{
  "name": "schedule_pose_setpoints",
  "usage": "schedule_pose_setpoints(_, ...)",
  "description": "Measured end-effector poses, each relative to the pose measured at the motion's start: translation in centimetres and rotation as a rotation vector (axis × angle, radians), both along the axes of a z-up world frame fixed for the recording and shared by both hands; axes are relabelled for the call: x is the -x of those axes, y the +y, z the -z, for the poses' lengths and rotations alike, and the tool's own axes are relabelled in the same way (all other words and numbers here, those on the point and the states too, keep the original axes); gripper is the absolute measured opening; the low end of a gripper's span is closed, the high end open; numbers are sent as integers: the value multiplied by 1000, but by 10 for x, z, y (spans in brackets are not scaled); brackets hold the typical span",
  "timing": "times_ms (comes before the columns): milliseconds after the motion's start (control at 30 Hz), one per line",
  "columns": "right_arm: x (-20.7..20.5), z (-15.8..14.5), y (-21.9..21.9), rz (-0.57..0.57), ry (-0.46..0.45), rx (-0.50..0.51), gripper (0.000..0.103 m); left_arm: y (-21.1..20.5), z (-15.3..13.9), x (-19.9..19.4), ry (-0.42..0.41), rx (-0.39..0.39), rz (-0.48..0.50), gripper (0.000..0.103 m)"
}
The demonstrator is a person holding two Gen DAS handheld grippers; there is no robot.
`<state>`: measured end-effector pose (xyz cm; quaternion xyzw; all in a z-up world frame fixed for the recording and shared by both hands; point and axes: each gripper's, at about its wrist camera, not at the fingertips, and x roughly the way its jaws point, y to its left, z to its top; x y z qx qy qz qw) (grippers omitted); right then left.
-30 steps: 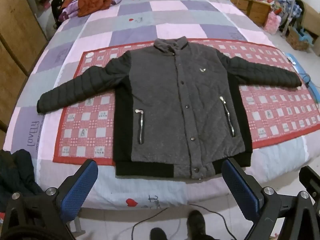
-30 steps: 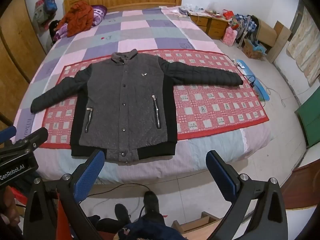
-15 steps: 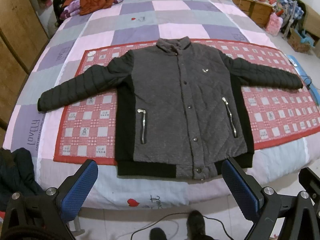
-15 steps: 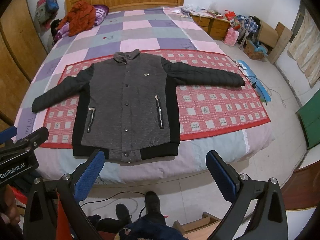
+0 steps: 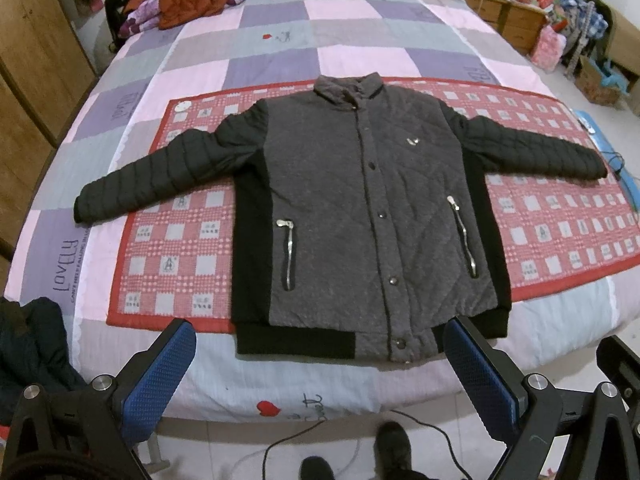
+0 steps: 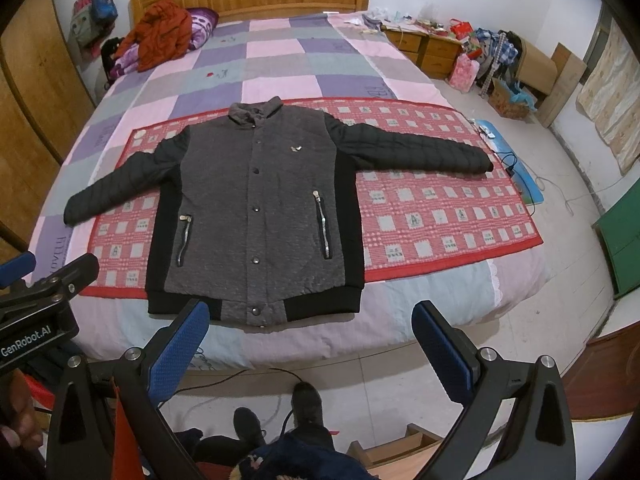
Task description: Fold large clothes
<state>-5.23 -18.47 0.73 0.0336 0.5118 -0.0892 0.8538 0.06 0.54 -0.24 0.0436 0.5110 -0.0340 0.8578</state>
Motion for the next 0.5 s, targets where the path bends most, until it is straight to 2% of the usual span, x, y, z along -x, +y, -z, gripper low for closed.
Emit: schedule_pose_setpoints(500, -2, 1, 4, 1, 3, 0, 103, 12, 6, -12, 13, 2, -9, 103)
